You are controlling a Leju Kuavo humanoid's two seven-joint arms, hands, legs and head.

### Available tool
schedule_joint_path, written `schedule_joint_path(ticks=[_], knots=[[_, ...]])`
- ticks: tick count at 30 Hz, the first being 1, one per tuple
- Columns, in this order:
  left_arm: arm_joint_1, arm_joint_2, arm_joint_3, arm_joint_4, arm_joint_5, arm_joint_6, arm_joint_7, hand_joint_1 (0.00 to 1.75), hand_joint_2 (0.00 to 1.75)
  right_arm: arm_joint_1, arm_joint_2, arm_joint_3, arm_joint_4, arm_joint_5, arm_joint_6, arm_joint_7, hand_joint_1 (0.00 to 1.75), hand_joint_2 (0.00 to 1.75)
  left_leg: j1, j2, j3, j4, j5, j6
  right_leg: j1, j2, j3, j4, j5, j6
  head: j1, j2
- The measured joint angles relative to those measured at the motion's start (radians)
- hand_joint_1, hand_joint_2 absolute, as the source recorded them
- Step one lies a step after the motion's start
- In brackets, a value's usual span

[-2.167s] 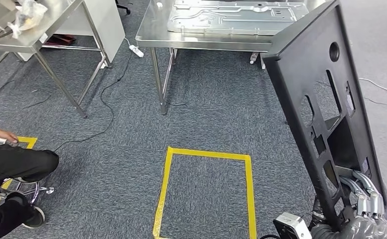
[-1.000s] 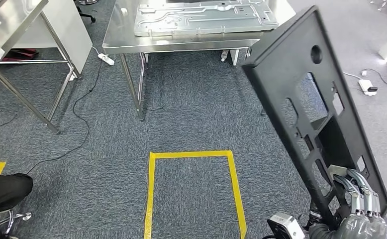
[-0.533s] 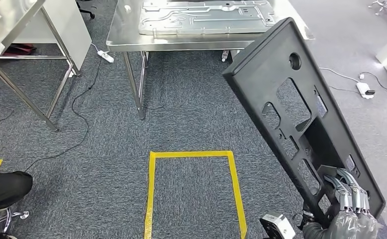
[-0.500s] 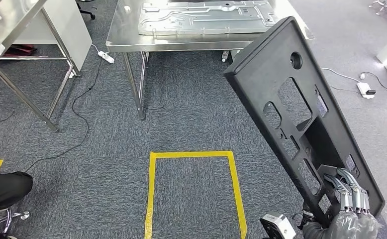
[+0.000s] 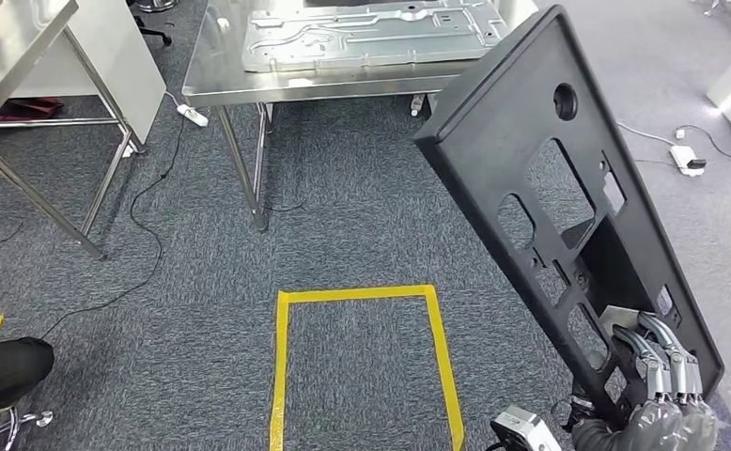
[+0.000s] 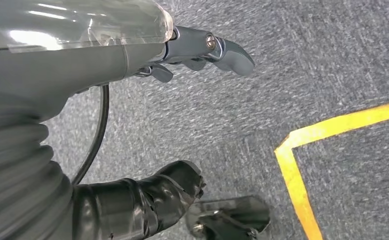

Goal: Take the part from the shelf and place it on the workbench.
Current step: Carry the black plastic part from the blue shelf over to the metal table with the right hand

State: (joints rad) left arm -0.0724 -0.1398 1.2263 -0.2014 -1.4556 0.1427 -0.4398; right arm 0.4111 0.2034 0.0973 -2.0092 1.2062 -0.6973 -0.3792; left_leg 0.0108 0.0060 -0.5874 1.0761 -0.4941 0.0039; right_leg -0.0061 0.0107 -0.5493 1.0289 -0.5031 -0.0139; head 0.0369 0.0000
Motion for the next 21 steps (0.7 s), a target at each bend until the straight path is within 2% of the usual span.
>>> schedule_joint_path(ticks=[1, 3, 5, 7, 9, 10, 13, 14, 15, 17, 19, 21], knots=[[0.000, 0.000, -0.001, 0.000, -0.001, 0.000, 0.001, 0.00, 1.75, -0.001, 0.002, 0.000, -0.004, 0.000, 0.000, -0.005, 1.75, 1.75, -0.002, -0.001, 0.014, -0.032, 0.007, 0.004, 0.001, 0.000, -0.001, 0.002, -0.003, 0.005, 0.000, 0.000], [-0.001, 0.001, -0.003, 0.000, -0.004, 0.000, 0.001, 0.00, 1.75, -0.003, 0.004, 0.000, -0.011, 0.003, 0.000, -0.010, 1.75, 1.75, -0.005, -0.002, 0.017, -0.046, 0.004, 0.011, 0.003, 0.001, -0.002, 0.003, -0.004, 0.015, 0.001, 0.000], [-0.001, -0.001, -0.006, 0.000, -0.007, 0.000, 0.001, 0.00, 1.75, -0.005, 0.006, 0.000, -0.016, 0.008, 0.000, -0.010, 1.75, 1.75, 0.000, -0.001, 0.022, -0.054, 0.007, 0.022, 0.001, -0.001, -0.002, 0.012, -0.012, 0.026, 0.002, 0.000], [-0.001, -0.002, -0.010, 0.000, -0.009, 0.000, 0.001, 0.00, 1.75, -0.007, 0.006, 0.000, -0.020, 0.011, 0.000, -0.010, 1.75, 1.75, 0.004, 0.002, 0.030, -0.062, 0.009, 0.034, -0.002, -0.003, -0.033, 0.082, -0.052, 0.038, 0.003, 0.000], [-0.001, -0.002, -0.014, 0.000, -0.009, 0.000, 0.001, 0.00, 1.75, -0.009, 0.006, 0.000, -0.022, 0.013, 0.000, -0.010, 1.75, 1.75, 0.004, 0.002, 0.032, -0.063, 0.007, 0.039, -0.005, -0.004, -0.082, 0.177, -0.099, 0.046, 0.003, 0.000], [-0.001, -0.002, -0.015, 0.000, -0.009, 0.000, 0.001, 0.00, 1.75, -0.009, 0.006, 0.000, -0.022, 0.014, 0.000, -0.010, 1.75, 1.75, 0.004, 0.003, 0.032, -0.063, 0.006, 0.040, -0.006, -0.004, -0.097, 0.205, -0.111, 0.048, 0.003, 0.000], [-0.001, -0.002, -0.016, 0.000, -0.009, 0.000, 0.001, 0.00, 1.75, -0.009, 0.006, 0.000, -0.022, 0.015, 0.000, -0.010, 1.75, 1.75, 0.004, 0.003, 0.032, -0.063, 0.006, 0.040, -0.007, -0.004, -0.106, 0.222, -0.118, 0.048, 0.003, 0.000], [-0.001, -0.002, -0.016, 0.000, -0.009, 0.000, 0.001, 0.00, 1.75, -0.009, 0.006, 0.000, -0.022, 0.015, 0.000, -0.008, 1.75, 1.75, 0.004, 0.002, 0.033, -0.063, 0.005, 0.040, -0.008, -0.004, -0.121, 0.244, -0.120, 0.050, 0.003, 0.000], [-0.001, -0.002, -0.016, 0.000, -0.009, 0.000, 0.000, 0.00, 1.75, -0.010, 0.006, 0.000, -0.022, 0.016, 0.000, -0.006, 1.75, 1.75, 0.004, 0.002, 0.035, -0.062, 0.003, 0.040, -0.010, -0.004, -0.133, 0.258, -0.114, 0.052, 0.003, 0.000], [-0.001, -0.002, -0.019, 0.000, -0.009, 0.000, 0.000, 0.00, 1.75, -0.015, 0.006, 0.000, -0.022, 0.019, 0.000, 0.000, 1.75, 1.75, 0.003, 0.001, 0.049, -0.060, -0.012, 0.028, -0.012, -0.009, -0.094, 0.153, -0.042, 0.050, 0.004, 0.000], [-0.001, -0.003, -0.021, 0.000, -0.010, -0.001, 0.000, 0.00, 1.75, -0.021, 0.006, 0.000, -0.022, 0.022, 0.000, 0.004, 1.75, 1.75, 0.002, 0.001, 0.060, -0.060, -0.025, 0.013, -0.008, -0.011, -0.035, 0.016, 0.022, 0.039, 0.003, 0.000], [-0.003, -0.003, -0.021, 0.000, -0.010, -0.001, 0.000, 0.00, 1.75, -0.023, 0.006, 0.000, -0.022, 0.025, 0.000, 0.006, 1.75, 1.75, 0.001, 0.003, 0.063, -0.064, -0.028, 0.003, -0.007, -0.009, -0.033, 0.010, 0.019, 0.027, 0.002, 0.000]])
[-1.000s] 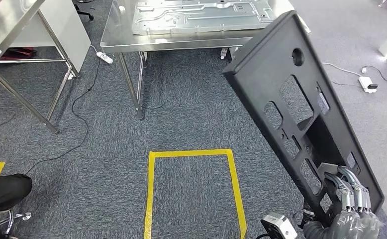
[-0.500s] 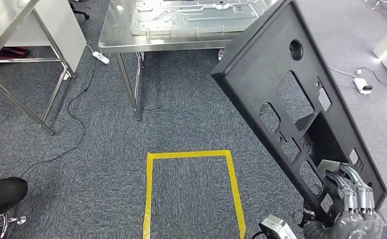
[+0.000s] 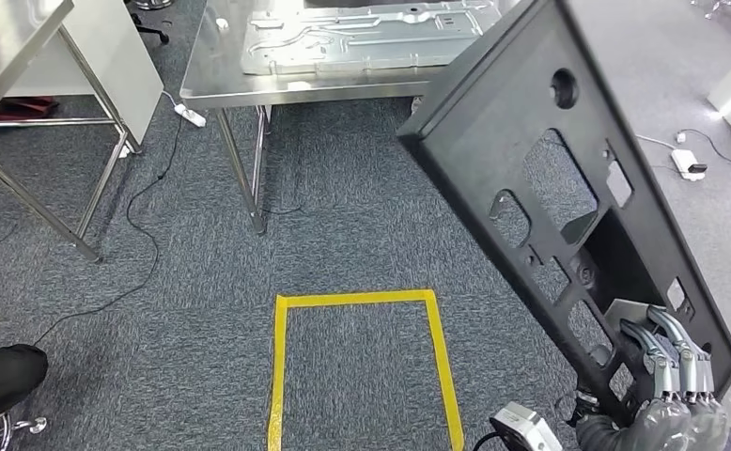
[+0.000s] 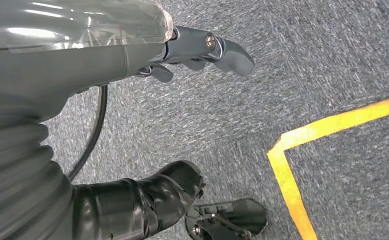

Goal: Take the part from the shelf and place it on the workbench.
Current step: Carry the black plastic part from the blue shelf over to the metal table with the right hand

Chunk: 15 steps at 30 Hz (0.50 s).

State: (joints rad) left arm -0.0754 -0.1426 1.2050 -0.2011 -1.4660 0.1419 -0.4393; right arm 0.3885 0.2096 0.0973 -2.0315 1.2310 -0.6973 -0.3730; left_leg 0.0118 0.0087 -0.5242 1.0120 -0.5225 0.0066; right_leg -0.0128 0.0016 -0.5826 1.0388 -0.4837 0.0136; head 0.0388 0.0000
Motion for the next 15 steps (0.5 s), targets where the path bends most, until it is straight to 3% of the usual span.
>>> schedule_joint_path(ticks=[2, 3, 5, 6, 7, 8, 10, 11, 13, 15], knots=[[-0.001, 0.001, 0.000, 0.000, 0.000, 0.000, 0.000, 0.00, 1.75, -0.002, 0.000, 0.000, 0.000, 0.001, 0.000, 0.001, 1.75, 1.75, 0.002, 0.000, -0.005, 0.026, -0.019, -0.009, -0.004, 0.000, 0.009, -0.009, -0.001, -0.014, -0.001, 0.000], [-0.002, 0.001, 0.000, 0.000, 0.000, 0.000, 0.000, 0.00, 1.75, -0.003, 0.000, 0.000, 0.000, 0.002, 0.000, 0.002, 1.75, 1.75, 0.003, -0.001, -0.023, 0.068, -0.042, -0.012, -0.006, 0.000, 0.015, -0.013, -0.002, -0.022, -0.002, 0.000], [0.000, 0.001, 0.000, 0.000, 0.000, -0.001, 0.000, 0.00, 1.75, -0.005, 0.000, 0.001, 0.000, 0.004, 0.000, 0.004, 1.75, 1.75, 0.004, -0.002, -0.092, 0.199, -0.098, -0.016, -0.002, -0.002, 0.022, -0.014, -0.009, -0.033, -0.004, 0.000], [0.000, 0.001, 0.000, 0.000, 0.000, -0.001, 0.000, 0.00, 1.75, -0.006, 0.000, 0.001, 0.001, 0.005, 0.000, 0.006, 1.75, 1.75, 0.004, -0.002, -0.128, 0.257, -0.113, -0.017, 0.000, -0.002, 0.025, -0.014, -0.012, -0.036, -0.004, 0.000], [0.001, 0.001, 0.000, 0.000, 0.000, -0.001, 0.000, 0.00, 1.75, -0.006, 0.000, 0.001, 0.001, 0.005, 0.000, 0.007, 1.75, 1.75, 0.004, -0.002, -0.150, 0.285, -0.108, -0.017, 0.002, -0.001, 0.030, -0.014, -0.017, -0.037, -0.004, 0.000], [0.002, 0.001, 0.000, 0.000, 0.000, -0.001, 0.000, 0.00, 1.75, -0.006, 0.000, 0.001, 0.002, 0.005, 0.000, 0.008, 1.75, 1.75, 0.004, -0.002, -0.153, 0.272, -0.081, -0.016, 0.003, 0.001, 0.036, -0.013, -0.022, -0.037, -0.004, 0.000], [0.003, 0.002, 0.000, 0.000, 0.000, -0.001, 0.000, 0.00, 1.75, -0.006, 0.000, 0.001, 0.003, 0.006, 0.000, 0.009, 1.75, 1.75, 0.003, -0.002, -0.112, 0.154, 0.005, -0.008, 0.005, 0.005, 0.054, -0.013, -0.034, -0.034, -0.004, 0.000], [0.004, 0.002, 0.000, 0.000, 0.000, -0.002, 0.000, 0.00, 1.75, -0.007, 0.000, 0.001, 0.004, 0.006, 0.000, 0.010, 1.75, 1.75, 0.000, -0.003, -0.086, 0.093, 0.034, -0.002, 0.007, 0.005, 0.060, -0.012, -0.041, -0.030, -0.003, 0.000], [0.002, 0.003, 0.000, 0.000, -0.001, -0.002, 0.000, 0.00, 1.75, -0.011, 0.000, 0.001, 0.005, 0.009, 0.000, 0.013, 1.75, 1.75, -0.005, -0.003, -0.058, 0.032, 0.046, 0.008, 0.009, 0.005, 0.064, -0.012, -0.050, -0.020, -0.003, 0.000], [-0.001, 0.003, -0.001, 0.000, -0.001, -0.003, -0.001, 0.00, 1.75, -0.015, 0.000, 0.002, 0.006, 0.012, 0.000, 0.020, 1.75, 1.75, -0.007, -0.004, -0.052, 0.024, 0.039, 0.014, 0.010, 0.004, 0.066, -0.015, -0.055, -0.010, -0.003, 0.000]])
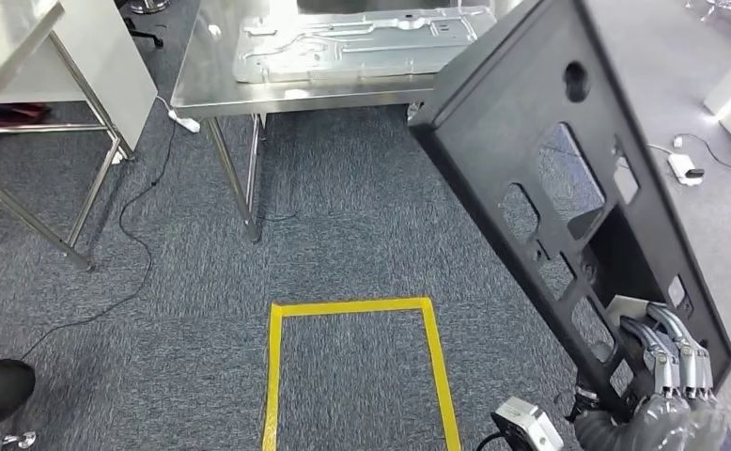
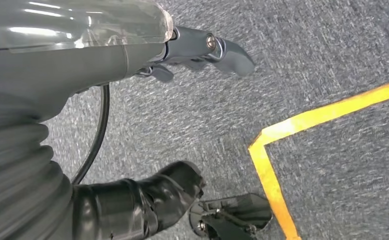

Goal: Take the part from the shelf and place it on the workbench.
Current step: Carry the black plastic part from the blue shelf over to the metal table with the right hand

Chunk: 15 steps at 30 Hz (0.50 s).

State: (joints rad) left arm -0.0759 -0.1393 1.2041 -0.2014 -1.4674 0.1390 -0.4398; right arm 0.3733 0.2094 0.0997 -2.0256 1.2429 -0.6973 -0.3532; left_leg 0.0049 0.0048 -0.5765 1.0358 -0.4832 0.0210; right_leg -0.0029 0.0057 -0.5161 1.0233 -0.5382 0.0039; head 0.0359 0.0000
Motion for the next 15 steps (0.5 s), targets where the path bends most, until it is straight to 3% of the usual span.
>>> schedule_joint_path(ticks=[2, 3, 6, 7, 8, 9, 11, 13, 15], knots=[[0.002, -0.001, 0.000, 0.000, -0.001, 0.000, 0.000, 0.00, 1.75, -0.003, -0.001, 0.001, 0.000, 0.004, 0.000, 0.009, 1.75, 1.75, 0.006, 0.000, 0.012, -0.015, 0.001, 0.009, 0.000, -0.001, 0.000, 0.015, -0.013, 0.009, 0.001, 0.000], [0.002, -0.002, 0.000, 0.000, -0.001, 0.000, 0.000, 0.00, 1.75, -0.004, -0.001, 0.001, 0.000, 0.006, 0.000, 0.012, 1.75, 1.75, 0.009, 0.001, 0.019, -0.022, 0.001, 0.014, 0.000, -0.002, -0.014, 0.049, -0.032, 0.014, 0.002, 0.000], [0.002, -0.002, 0.000, 0.000, -0.002, 0.000, 0.000, 0.00, 1.75, -0.007, -0.006, 0.001, 0.001, 0.011, 0.000, 0.023, 1.75, 1.75, 0.011, 0.002, 0.033, -0.027, -0.008, 0.023, -0.008, -0.003, -0.127, 0.238, -0.099, 0.024, 0.004, 0.000], [0.002, -0.002, 0.000, 0.000, -0.002, 0.000, 0.000, 0.00, 1.75, -0.007, -0.009, 0.001, 0.002, 0.012, 0.000, 0.027, 1.75, 1.75, 0.011, 0.001, 0.038, -0.027, -0.013, 0.023, -0.011, -0.003, -0.158, 0.277, -0.098, 0.027, 0.004, 0.000], [0.002, -0.002, 0.000, 0.000, -0.002, 0.000, 0.000, 0.00, 1.75, -0.007, -0.010, 0.001, 0.002, 0.013, 0.000, 0.029, 1.75, 1.75, 0.011, 0.000, 0.046, -0.027, -0.019, 0.021, -0.014, -0.003, -0.172, 0.278, -0.076, 0.030, 0.004, 0.000], [0.002, -0.002, 0.000, 0.000, -0.003, 0.000, 0.000, 0.00, 1.75, -0.007, -0.012, 0.001, 0.002, 0.014, 0.000, 0.031, 1.75, 1.75, 0.012, -0.001, 0.057, -0.027, -0.027, 0.018, -0.017, -0.004, -0.165, 0.238, -0.033, 0.030, 0.004, 0.000], [0.003, -0.003, 0.000, 0.000, -0.006, 0.000, 0.000, 0.00, 1.75, -0.008, -0.014, 0.001, 0.003, 0.014, 0.000, 0.033, 1.75, 1.75, 0.012, -0.003, 0.078, -0.027, -0.044, 0.009, -0.018, -0.005, -0.121, 0.110, 0.054, 0.028, 0.005, 0.000], [0.002, -0.003, -0.001, 0.000, -0.008, 0.000, 0.000, 0.00, 1.75, -0.009, -0.016, 0.002, 0.002, 0.015, 0.000, 0.033, 1.75, 1.75, 0.010, -0.004, 0.085, -0.026, -0.057, -0.002, -0.013, -0.006, -0.089, 0.034, 0.078, 0.021, 0.004, 0.000], [-0.001, -0.003, -0.001, 0.000, -0.008, 0.000, 0.000, 0.00, 1.75, -0.010, -0.017, 0.002, 0.002, 0.016, 0.000, 0.034, 1.75, 1.75, 0.009, -0.003, 0.088, -0.030, -0.061, -0.014, -0.010, -0.005, -0.082, 0.025, 0.066, 0.011, 0.002, 0.000]])
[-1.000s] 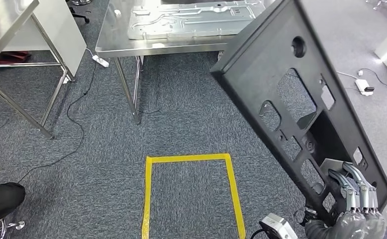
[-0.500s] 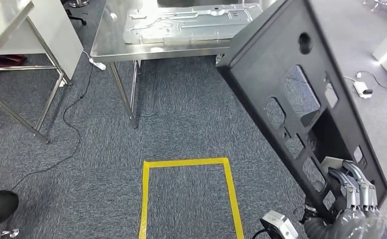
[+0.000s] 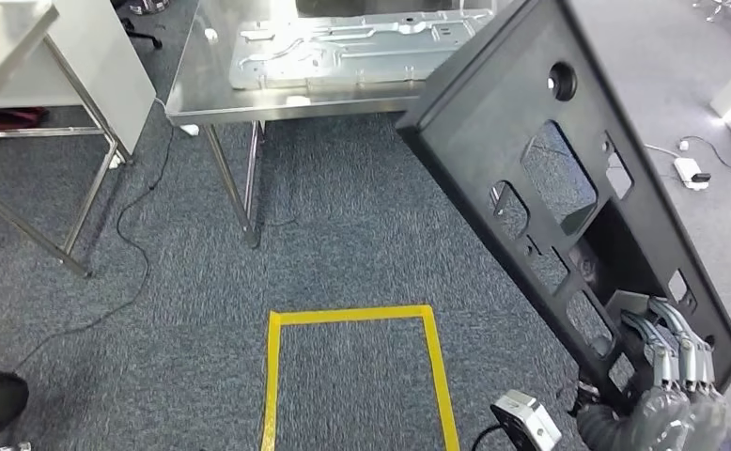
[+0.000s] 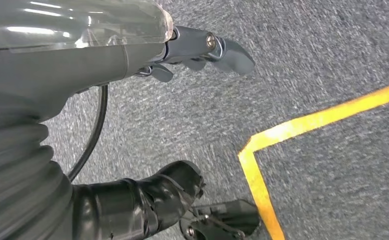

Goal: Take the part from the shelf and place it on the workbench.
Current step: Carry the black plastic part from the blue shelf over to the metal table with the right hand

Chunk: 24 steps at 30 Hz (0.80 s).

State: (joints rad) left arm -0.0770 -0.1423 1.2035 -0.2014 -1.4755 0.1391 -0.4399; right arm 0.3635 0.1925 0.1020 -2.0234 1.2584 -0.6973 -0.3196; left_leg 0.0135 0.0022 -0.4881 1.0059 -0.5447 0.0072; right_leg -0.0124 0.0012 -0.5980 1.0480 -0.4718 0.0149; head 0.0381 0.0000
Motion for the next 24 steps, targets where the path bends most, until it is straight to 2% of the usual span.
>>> schedule_joint_path(ticks=[2, 3, 4, 6, 7, 8, 9, 11, 12, 13, 15, 17, 18, 19, 21, 22, 23, 24], knots=[[-0.003, 0.000, 0.000, 0.000, 0.000, 0.000, 0.000, 0.00, 1.75, 0.000, 0.000, 0.000, 0.000, 0.000, 0.000, 0.002, 1.75, 1.75, 0.002, 0.001, 0.003, 0.010, -0.012, -0.010, -0.004, 0.001, 0.008, -0.007, -0.003, -0.013, -0.002, 0.000], [-0.003, 0.001, 0.000, 0.000, 0.000, 0.000, 0.000, 0.00, 1.75, -0.001, 0.000, 0.001, 0.000, 0.000, 0.000, 0.003, 1.75, 1.75, 0.002, 0.001, -0.009, 0.040, -0.029, -0.013, -0.006, 0.000, 0.015, -0.012, -0.006, -0.020, -0.003, 0.000], [-0.003, 0.001, 0.000, 0.000, 0.000, -0.001, 0.000, 0.00, 1.75, -0.002, 0.000, 0.001, 0.000, 0.001, 0.000, 0.004, 1.75, 1.75, 0.003, 0.001, -0.036, 0.094, -0.052, -0.015, -0.007, -0.001, 0.022, -0.015, -0.009, -0.027, -0.004, 0.000], [-0.001, 0.001, 0.000, 0.000, -0.001, -0.001, 0.000, 0.00, 1.75, -0.004, 0.000, 0.002, 0.000, 0.001, 0.000, 0.004, 1.75, 1.75, 0.004, 0.001, -0.120, 0.233, -0.099, -0.018, -0.003, -0.002, 0.031, -0.016, -0.018, -0.036, -0.006, 0.000], [0.000, 0.001, 0.000, 0.000, -0.001, -0.001, 0.000, 0.00, 1.75, -0.004, -0.001, 0.003, 0.000, 0.001, 0.000, 0.005, 1.75, 1.75, 0.004, 0.001, -0.156, 0.280, -0.103, -0.018, 0.000, -0.001, 0.036, -0.016, -0.023, -0.038, -0.006, 0.000], [0.002, 0.001, 0.000, 0.000, -0.001, -0.002, 0.000, 0.00, 1.75, -0.004, -0.001, 0.003, 0.000, 0.002, 0.000, 0.005, 1.75, 1.75, 0.004, 0.001, -0.175, 0.293, -0.087, -0.017, 0.002, 0.001, 0.043, -0.016, -0.028, -0.039, -0.006, 0.000], [0.003, 0.001, 0.000, 0.000, -0.001, -0.002, 0.000, 0.00, 1.75, -0.004, -0.001, 0.004, 0.000, 0.002, 0.000, 0.005, 1.75, 1.75, 0.003, 0.001, -0.175, 0.265, -0.049, -0.014, 0.003, 0.003, 0.051, -0.016, -0.034, -0.039, -0.006, 0.000], [0.006, 0.003, 0.000, 0.000, -0.001, -0.002, 0.000, 0.00, 1.75, -0.004, -0.001, 0.004, 0.001, 0.002, 0.000, 0.006, 1.75, 1.75, 0.000, 0.000, -0.138, 0.141, 0.041, -0.003, 0.005, 0.006, 0.069, -0.016, -0.048, -0.036, -0.005, 0.000], [0.006, 0.004, 0.000, 0.000, -0.001, -0.002, 0.001, 0.00, 1.75, -0.005, -0.001, 0.005, 0.001, 0.002, 0.000, 0.006, 1.75, 1.75, -0.003, 0.000, -0.118, 0.084, 0.067, 0.003, 0.006, 0.007, 0.072, -0.015, -0.054, -0.031, -0.005, 0.000], [0.005, 0.005, 0.000, 0.000, -0.001, -0.001, 0.001, 0.00, 1.75, -0.005, -0.001, 0.005, 0.001, 0.002, 0.000, 0.006, 1.75, 1.75, -0.007, -0.001, -0.106, 0.050, 0.077, 0.007, 0.006, 0.007, 0.073, -0.015, -0.059, -0.026, -0.004, 0.000], [0.003, 0.006, 0.000, 0.000, -0.001, -0.001, 0.001, 0.00, 1.75, -0.006, -0.001, 0.006, 0.001, 0.002, 0.000, 0.006, 1.75, 1.75, -0.012, -0.001, -0.100, 0.032, 0.069, 0.013, 0.006, 0.006, 0.072, -0.019, -0.062, -0.015, -0.004, 0.000], [0.004, 0.004, 0.000, 0.000, -0.001, -0.001, 0.001, 0.00, 1.75, -0.007, -0.002, 0.006, 0.001, 0.002, 0.000, 0.006, 1.75, 1.75, -0.005, -0.002, -0.086, 0.018, 0.069, 0.021, 0.007, 0.005, 0.080, -0.018, -0.069, -0.004, -0.004, 0.000], [0.005, 0.003, -0.001, 0.000, -0.001, -0.001, 0.001, 0.00, 1.75, -0.008, -0.002, 0.006, 0.000, 0.002, 0.000, 0.006, 1.75, 1.75, -0.001, -0.001, -0.076, 0.008, 0.070, 0.026, 0.008, 0.004, 0.076, 0.002, -0.081, 0.001, -0.002, 0.000], [0.006, 0.002, -0.001, 0.000, -0.001, -0.001, 0.001, 0.00, 1.75, -0.009, -0.002, 0.006, 0.000, 0.002, 0.000, 0.006, 1.75, 1.75, 0.003, 0.000, -0.066, 0.001, 0.069, 0.031, 0.007, 0.003, 0.057, 0.044, -0.102, 0.005, 0.000, 0.000], [0.005, 0.002, -0.001, 0.000, -0.001, -0.001, 0.001, 0.00, 1.75, -0.011, -0.005, 0.006, 0.000, 0.002, 0.000, 0.006, 1.75, 1.75, 0.003, 0.000, -0.055, -0.003, 0.061, 0.036, 0.003, 0.002, -0.019, 0.174, -0.149, 0.012, 0.002, 0.000], [0.004, 0.002, -0.001, 0.000, -0.001, -0.001, 0.001, 0.00, 1.75, -0.011, -0.006, 0.006, 0.001, 0.002, 0.000, 0.007, 1.75, 1.75, 0.003, -0.001, -0.050, -0.002, 0.056, 0.036, 0.000, 0.002, -0.059, 0.228, -0.158, 0.015, 0.002, 0.000], [0.004, 0.002, -0.001, 0.000, -0.001, -0.001, 0.001, 0.00, 1.75, -0.010, -0.007, 0.006, 0.002, 0.002, 0.000, 0.007, 1.75, 1.75, 0.003, -0.001, -0.042, -0.002, 0.049, 0.035, -0.002, 0.002, -0.084, 0.251, -0.148, 0.017, 0.002, 0.000], [0.005, 0.002, -0.001, 0.000, -0.001, -0.001, 0.001, 0.00, 1.75, -0.010, -0.008, 0.006, 0.003, 0.003, 0.000, 0.008, 1.75, 1.75, 0.003, -0.002, -0.032, -0.002, 0.042, 0.033, -0.003, 0.002, -0.089, 0.236, -0.116, 0.018, 0.002, 0.000]])
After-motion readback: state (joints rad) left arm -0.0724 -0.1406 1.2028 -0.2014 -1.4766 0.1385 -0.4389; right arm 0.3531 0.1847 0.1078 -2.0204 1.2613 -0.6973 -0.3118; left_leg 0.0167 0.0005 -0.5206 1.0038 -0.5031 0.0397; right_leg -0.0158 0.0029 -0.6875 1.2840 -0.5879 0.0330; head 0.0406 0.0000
